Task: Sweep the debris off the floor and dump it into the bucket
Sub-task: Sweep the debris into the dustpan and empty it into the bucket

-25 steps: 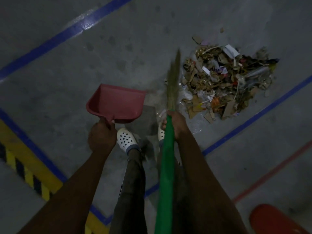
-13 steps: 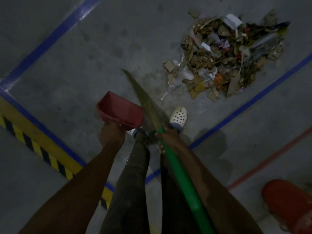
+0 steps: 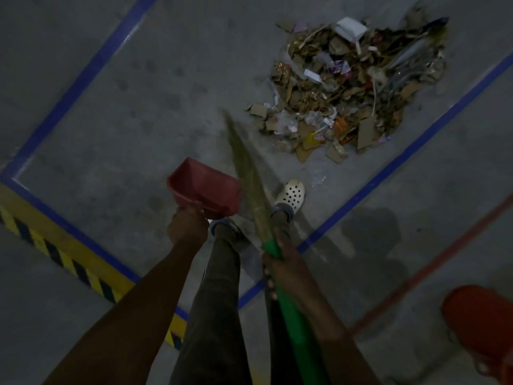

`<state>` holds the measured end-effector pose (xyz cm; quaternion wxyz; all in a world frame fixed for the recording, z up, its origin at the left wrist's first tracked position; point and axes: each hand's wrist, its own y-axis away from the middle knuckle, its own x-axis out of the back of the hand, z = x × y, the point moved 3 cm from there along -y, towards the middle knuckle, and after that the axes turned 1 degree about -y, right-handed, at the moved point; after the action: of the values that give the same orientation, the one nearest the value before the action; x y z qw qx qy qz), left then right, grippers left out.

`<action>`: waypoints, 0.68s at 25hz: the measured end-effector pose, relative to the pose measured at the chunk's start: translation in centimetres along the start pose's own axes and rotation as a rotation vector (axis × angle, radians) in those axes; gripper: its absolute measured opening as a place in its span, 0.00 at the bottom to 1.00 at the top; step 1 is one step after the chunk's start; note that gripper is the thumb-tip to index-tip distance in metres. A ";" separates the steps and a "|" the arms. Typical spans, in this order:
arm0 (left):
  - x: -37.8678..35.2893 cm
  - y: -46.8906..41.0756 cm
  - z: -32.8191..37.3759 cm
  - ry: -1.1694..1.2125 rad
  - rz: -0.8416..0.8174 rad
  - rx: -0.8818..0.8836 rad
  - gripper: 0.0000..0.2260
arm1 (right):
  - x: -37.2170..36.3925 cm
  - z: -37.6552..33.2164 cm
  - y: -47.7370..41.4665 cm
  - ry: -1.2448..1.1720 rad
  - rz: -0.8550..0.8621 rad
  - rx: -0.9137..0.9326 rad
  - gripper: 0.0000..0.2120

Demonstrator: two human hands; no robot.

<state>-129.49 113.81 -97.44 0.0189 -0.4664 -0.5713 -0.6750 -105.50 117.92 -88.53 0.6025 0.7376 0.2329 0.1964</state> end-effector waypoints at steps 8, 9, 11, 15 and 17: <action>-0.1 -0.7 4.6 -0.062 0.033 -0.045 0.15 | 6.1 -8.0 -12.8 -0.157 0.122 -0.078 0.17; 0.3 -0.9 5.0 -0.080 0.040 -0.054 0.15 | 6.5 -7.8 -11.8 -0.251 0.129 -0.061 0.14; 1.4 -1.0 5.9 -0.135 0.040 -0.083 0.15 | 5.3 -6.5 -7.9 -0.346 0.079 -0.044 0.11; 4.8 -0.3 6.6 -0.168 0.047 -0.155 0.13 | -0.3 -6.5 -0.7 -0.549 -0.210 -0.019 0.23; 6.4 -0.7 6.4 -0.196 0.043 -0.164 0.14 | -1.4 -9.3 -2.2 -0.520 -0.199 0.038 0.23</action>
<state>-129.63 122.34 -94.41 -0.0609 -0.5425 -0.5029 -0.6701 -112.17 124.92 -88.87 0.6446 0.7478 0.1454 -0.0641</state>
